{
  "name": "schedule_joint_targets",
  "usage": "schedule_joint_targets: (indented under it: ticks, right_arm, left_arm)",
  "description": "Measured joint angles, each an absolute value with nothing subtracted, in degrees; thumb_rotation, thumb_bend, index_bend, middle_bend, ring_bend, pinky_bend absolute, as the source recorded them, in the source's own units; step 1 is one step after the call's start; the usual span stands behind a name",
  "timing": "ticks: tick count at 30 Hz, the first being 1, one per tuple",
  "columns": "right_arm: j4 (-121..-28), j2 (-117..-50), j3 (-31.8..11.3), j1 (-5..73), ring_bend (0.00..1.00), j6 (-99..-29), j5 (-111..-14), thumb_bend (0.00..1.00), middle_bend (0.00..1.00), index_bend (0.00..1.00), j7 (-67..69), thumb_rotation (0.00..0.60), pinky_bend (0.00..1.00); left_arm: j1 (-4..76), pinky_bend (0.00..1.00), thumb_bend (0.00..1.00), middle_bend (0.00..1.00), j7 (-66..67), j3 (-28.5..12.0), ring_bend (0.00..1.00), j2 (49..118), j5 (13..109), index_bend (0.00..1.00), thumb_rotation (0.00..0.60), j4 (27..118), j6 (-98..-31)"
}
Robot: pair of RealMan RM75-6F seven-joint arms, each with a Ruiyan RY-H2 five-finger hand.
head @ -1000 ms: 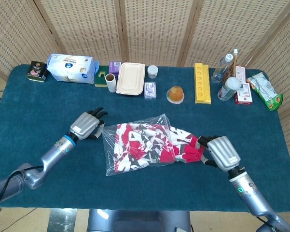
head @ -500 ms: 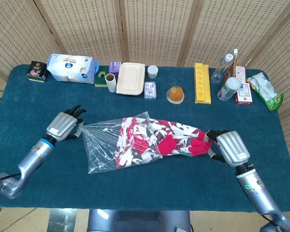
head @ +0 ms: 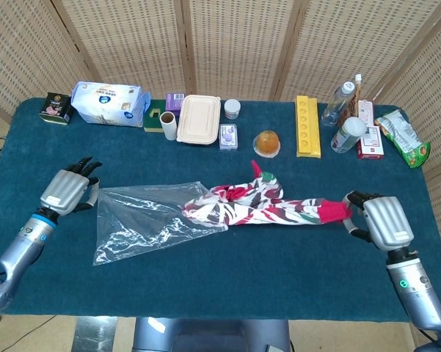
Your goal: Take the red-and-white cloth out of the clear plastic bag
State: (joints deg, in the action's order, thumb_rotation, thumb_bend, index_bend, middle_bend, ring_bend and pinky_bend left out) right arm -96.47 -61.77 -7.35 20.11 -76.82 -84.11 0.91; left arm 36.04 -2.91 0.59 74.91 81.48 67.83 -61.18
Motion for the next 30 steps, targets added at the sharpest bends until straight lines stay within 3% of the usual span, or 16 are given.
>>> schedule_joint_targets:
  ticks: [10, 12, 14, 15, 17, 21, 24, 30]
  right_arm:
    - [-93.0, -61.2, -6.9, 17.7, 0.62, -77.9, -83.0, 0.61, 0.53, 0.73, 4.9, 0.600, 0.60]
    - [-92.6, -61.2, -6.4, 17.3, 0.59, -77.8, -83.2, 0.59, 0.49, 0.68, 5.4, 0.600, 0.57]
    - [-92.3, -61.2, -5.8, 17.1, 0.54, -77.4, -83.7, 0.56, 0.42, 0.56, 6.1, 0.600, 0.55]
    - [-92.0, -61.2, -5.6, 17.1, 0.50, -77.2, -84.0, 0.54, 0.38, 0.48, 6.2, 0.600, 0.52]
    - [-91.7, -61.2, -5.0, 17.1, 0.42, -76.5, -84.5, 0.49, 0.30, 0.33, 5.9, 0.600, 0.47]
    - [-91.3, -61.3, -4.5, 17.1, 0.28, -75.9, -85.2, 0.32, 0.19, 0.13, 4.7, 0.600, 0.34]
    - [-91.5, -61.3, -4.4, 17.0, 0.23, -76.1, -85.4, 0.25, 0.16, 0.09, 4.2, 0.600, 0.28]
    - [-93.1, -59.6, -4.0, 15.9, 0.17, -76.8, -85.3, 0.21, 0.13, 0.07, 0.6, 0.600, 0.20]
  left_arm:
    - [33.7, 0.25, 0.53, 0.16, -2.0, -0.3, 0.06, 74.7, 79.6, 0.61, 0.600, 66.6, -61.3]
    - [33.4, 0.23, 0.38, 0.15, -2.3, -0.4, 0.05, 74.8, 78.9, 0.47, 0.600, 66.6, -60.7]
    - [33.3, 0.17, 0.16, 0.10, -2.4, -0.5, 0.01, 74.6, 78.2, 0.16, 0.600, 67.2, -59.4]
    - [33.2, 0.14, 0.10, 0.08, -2.4, -0.5, 0.00, 74.4, 77.8, 0.06, 0.600, 67.8, -58.9]
    - [33.2, 0.10, 0.05, 0.05, -2.1, -0.6, 0.00, 73.9, 76.9, 0.00, 0.600, 69.4, -57.8]
    - [33.0, 0.07, 0.01, 0.02, -1.1, -1.0, 0.00, 72.6, 75.0, 0.00, 0.600, 72.9, -56.1]
    - [32.7, 0.07, 0.00, 0.01, 0.1, -1.6, 0.00, 71.6, 73.4, 0.00, 0.588, 74.7, -55.6]
    - [31.1, 0.07, 0.04, 0.02, 0.8, -3.0, 0.00, 70.0, 71.5, 0.00, 0.590, 78.6, -57.7]
